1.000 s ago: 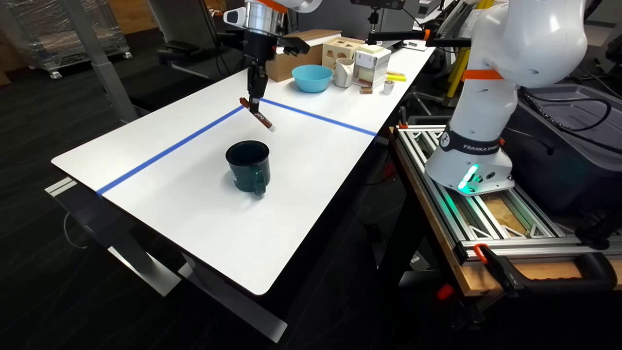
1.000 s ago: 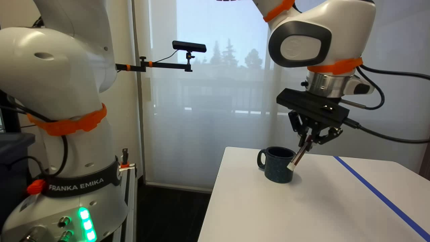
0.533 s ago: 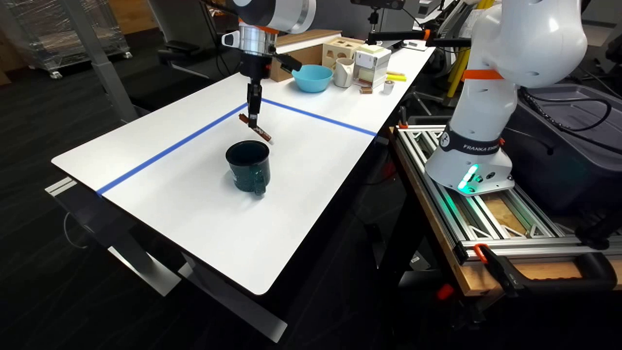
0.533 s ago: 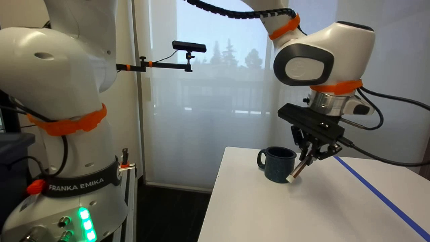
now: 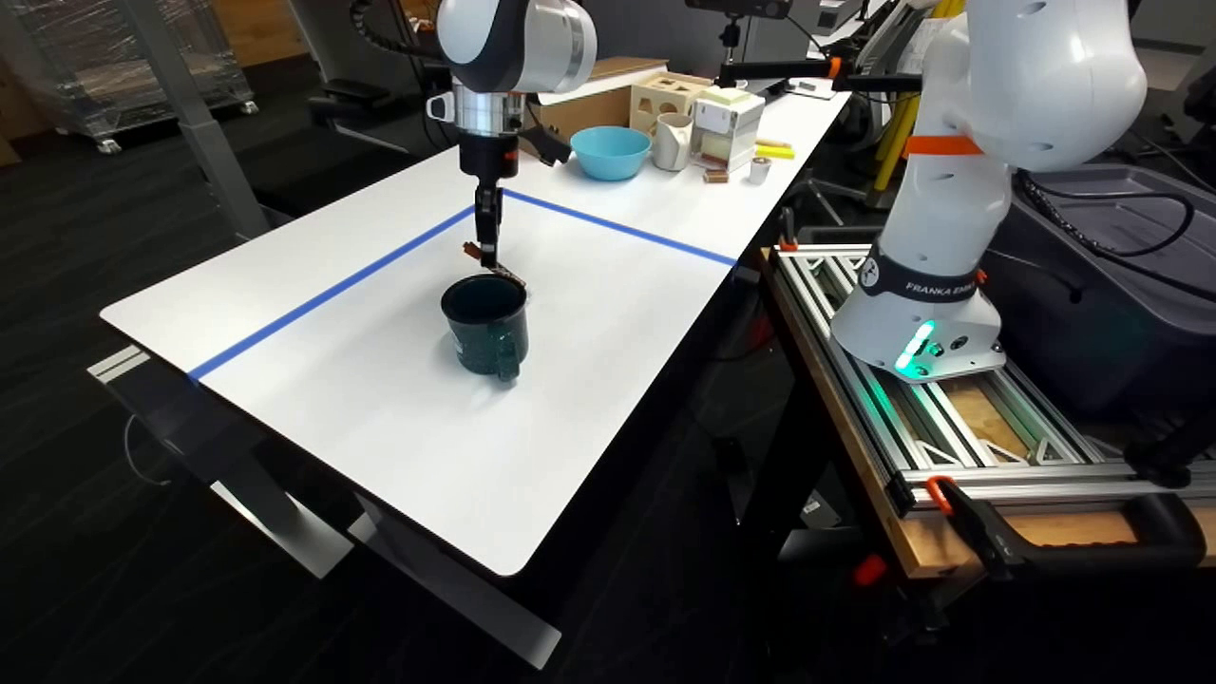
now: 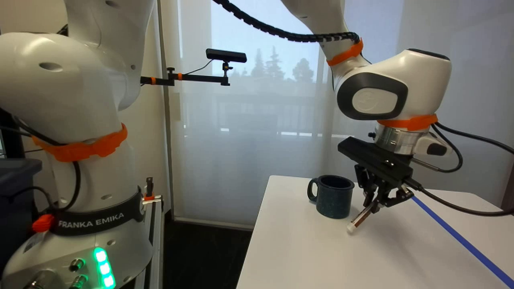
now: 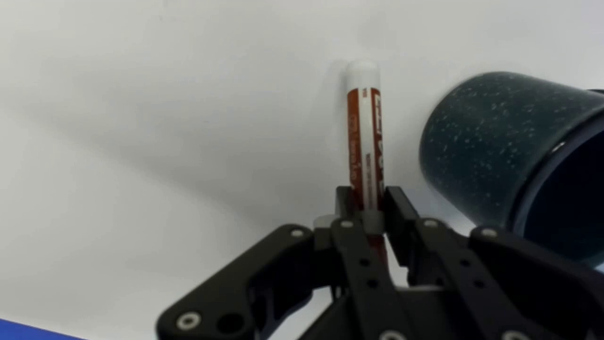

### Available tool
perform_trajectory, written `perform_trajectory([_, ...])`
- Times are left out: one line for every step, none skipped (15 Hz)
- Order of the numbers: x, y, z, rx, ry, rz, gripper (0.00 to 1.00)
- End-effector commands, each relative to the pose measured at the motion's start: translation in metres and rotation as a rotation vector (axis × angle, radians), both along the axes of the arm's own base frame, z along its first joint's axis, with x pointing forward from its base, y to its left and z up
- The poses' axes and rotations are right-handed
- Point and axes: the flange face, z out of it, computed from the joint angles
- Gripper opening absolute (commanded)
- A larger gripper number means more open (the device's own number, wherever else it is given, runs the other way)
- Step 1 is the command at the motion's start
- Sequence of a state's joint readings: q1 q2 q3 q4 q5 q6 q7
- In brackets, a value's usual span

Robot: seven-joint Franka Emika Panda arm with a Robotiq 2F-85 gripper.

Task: Remove the red marker from the mug.

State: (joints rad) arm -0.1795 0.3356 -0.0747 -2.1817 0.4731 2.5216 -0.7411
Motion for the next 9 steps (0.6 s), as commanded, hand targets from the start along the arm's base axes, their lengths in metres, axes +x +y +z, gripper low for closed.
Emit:
perform_trajectory([0.0133, -0.0043, -0.0106, -0.016, 0.016, -0.033, 0.05])
perform_trajectory([0.0150, -0.0056, -0.0134, -0.018, 0.020, -0.038, 0.05])
perform_trajectory([0.0158, -0.0059, -0.0143, -0.018, 0.026, -0.040, 0.05])
perform_trajectory([0.0175, -0.0065, -0.0146, -0.018, 0.027, -0.045, 0.13])
perform_trajectory([0.0199, -0.0081, -0.0155, -0.021, 0.027, -0.052, 0.45])
perform_trajectory([0.0207, -0.0084, -0.0151, -0.019, 0.028, -0.056, 0.46])
perform_trajectory([0.0208, -0.0088, -0.0156, -0.018, 0.030, -0.058, 0.51])
perform_trajectory([0.0218, -0.0098, -0.0169, -0.018, 0.031, -0.063, 0.59])
perform_trajectory([0.0216, -0.0098, -0.0172, -0.016, 0.034, -0.066, 0.66])
